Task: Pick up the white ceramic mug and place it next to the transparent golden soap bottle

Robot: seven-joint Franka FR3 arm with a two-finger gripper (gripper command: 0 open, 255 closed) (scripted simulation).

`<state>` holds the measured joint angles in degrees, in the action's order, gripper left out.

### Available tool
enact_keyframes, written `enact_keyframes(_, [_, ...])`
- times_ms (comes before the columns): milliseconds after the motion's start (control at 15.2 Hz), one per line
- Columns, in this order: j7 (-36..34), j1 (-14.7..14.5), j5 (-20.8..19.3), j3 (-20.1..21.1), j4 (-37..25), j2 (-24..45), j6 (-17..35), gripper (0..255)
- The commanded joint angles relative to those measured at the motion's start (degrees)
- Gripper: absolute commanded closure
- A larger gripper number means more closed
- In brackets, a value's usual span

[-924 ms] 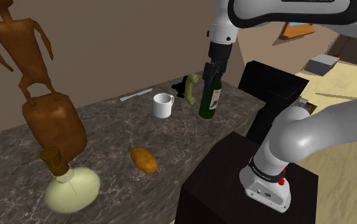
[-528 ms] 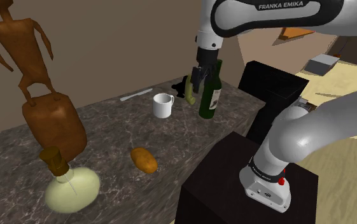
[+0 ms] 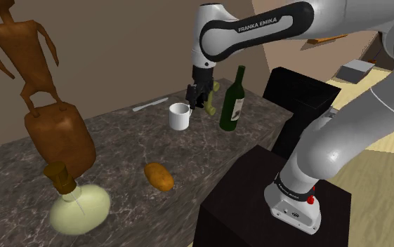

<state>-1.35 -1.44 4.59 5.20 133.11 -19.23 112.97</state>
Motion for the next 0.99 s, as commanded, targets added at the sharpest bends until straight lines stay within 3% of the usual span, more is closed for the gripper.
enact_keyframes(0, [-0.4,0.1,-0.7,0.5,-2.2,4.5,2.8,0])
enact_keyframes(594, [-3.8,-0.4,-5.4,2.1,-14.4,23.5,11.2,0])
enact_keyframes(924, [-4.0,-0.4,-5.7,2.0,-12.7,25.4,14.8,0])
